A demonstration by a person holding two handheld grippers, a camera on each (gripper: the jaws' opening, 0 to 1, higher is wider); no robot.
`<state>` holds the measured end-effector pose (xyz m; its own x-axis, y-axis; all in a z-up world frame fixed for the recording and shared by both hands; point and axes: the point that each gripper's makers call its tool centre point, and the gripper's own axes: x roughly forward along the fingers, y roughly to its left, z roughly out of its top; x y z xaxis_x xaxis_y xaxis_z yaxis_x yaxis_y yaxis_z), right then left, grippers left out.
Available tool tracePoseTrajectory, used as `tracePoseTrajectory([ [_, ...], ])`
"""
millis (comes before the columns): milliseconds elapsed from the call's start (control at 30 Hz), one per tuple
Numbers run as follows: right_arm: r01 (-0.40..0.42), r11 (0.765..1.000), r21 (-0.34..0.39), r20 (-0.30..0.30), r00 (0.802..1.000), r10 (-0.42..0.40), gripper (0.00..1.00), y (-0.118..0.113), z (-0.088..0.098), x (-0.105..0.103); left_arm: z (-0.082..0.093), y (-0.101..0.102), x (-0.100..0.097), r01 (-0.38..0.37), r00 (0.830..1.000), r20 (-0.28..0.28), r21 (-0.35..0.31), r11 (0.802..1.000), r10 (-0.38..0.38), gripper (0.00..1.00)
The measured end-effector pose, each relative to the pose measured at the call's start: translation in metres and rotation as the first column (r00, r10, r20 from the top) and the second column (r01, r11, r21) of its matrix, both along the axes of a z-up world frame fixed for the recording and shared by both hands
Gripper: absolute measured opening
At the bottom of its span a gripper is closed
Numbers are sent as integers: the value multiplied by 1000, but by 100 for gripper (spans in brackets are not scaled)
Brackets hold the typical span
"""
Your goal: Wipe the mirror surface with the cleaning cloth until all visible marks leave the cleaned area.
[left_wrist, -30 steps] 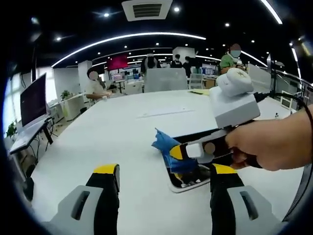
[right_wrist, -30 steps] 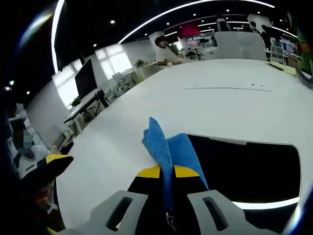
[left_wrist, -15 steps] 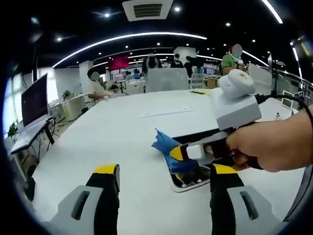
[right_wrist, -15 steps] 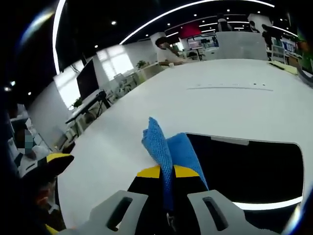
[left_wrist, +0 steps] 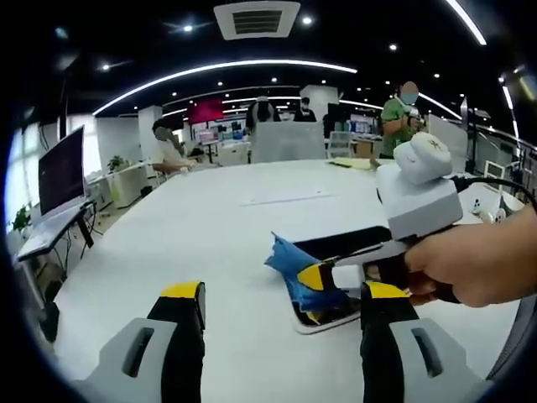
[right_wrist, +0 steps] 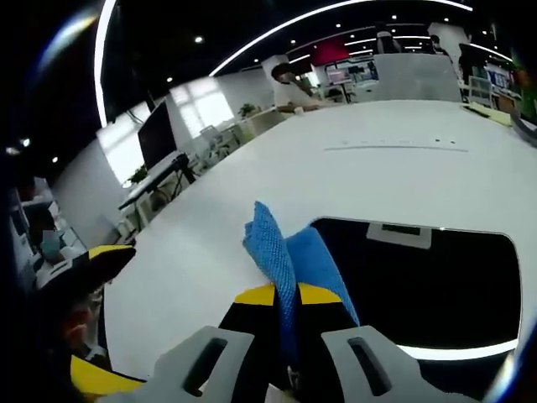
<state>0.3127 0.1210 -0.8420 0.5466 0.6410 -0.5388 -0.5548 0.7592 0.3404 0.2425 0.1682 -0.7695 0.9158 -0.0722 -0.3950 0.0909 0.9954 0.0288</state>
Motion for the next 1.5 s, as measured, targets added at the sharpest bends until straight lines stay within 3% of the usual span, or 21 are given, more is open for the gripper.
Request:
tracePoseTrajectory([
  [233,-6,1000,13,1,1000,6,3,-4,2,-17,3,0,0,-5,1000,18,-27,1000,5,76],
  [567,-22,1000,9,22,1000,22,3,-5,3,-25,6,-3,1,0,999,38,-53,999,2,75],
  [1100,-45,998,-51,95,994,49,3,-6,2,-29,6,-7,2,12,999,35,-53,999,-10,75],
  [1500,-41,998,-53,107,993,47,3,-12,2,-30,3,-9,3,23,999,26,-50,998,-22,75],
])
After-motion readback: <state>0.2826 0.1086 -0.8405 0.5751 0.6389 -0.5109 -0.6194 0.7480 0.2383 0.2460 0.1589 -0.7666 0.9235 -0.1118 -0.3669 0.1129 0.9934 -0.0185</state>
